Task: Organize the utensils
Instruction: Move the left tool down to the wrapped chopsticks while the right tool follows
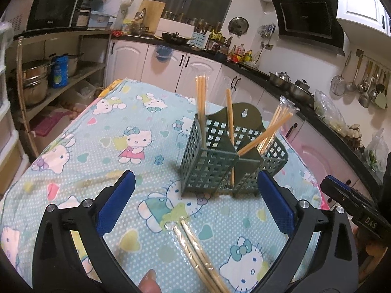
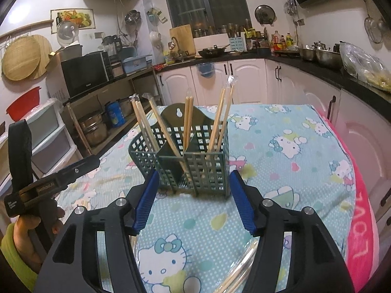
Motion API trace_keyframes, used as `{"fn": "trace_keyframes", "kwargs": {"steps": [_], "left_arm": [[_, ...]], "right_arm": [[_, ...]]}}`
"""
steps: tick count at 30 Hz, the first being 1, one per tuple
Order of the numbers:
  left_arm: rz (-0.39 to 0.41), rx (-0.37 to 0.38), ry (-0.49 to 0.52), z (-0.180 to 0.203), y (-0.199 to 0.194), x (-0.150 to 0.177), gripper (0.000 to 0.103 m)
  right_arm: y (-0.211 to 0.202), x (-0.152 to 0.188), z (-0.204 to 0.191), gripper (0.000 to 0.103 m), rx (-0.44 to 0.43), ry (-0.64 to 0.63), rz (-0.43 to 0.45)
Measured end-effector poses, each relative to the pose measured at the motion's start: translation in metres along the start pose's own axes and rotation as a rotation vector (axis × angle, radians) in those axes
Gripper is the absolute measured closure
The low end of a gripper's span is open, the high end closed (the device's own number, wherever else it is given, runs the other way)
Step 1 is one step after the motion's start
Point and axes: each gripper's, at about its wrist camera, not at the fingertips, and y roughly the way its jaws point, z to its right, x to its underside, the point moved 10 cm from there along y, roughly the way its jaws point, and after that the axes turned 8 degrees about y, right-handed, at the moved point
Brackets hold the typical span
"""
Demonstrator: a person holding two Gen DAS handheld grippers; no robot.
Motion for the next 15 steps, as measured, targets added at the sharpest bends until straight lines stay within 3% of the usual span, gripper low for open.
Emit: {"fn": "trace_keyframes", "kwargs": {"steps": [15], "left_arm": [[-0.047, -0.012, -0.024, -0.009, -0.007, 0.032, 0.012]], "right_arm": [[-0.008, 0.031, 0.004, 0.043, 0.015, -0.001, -0.041]]}}
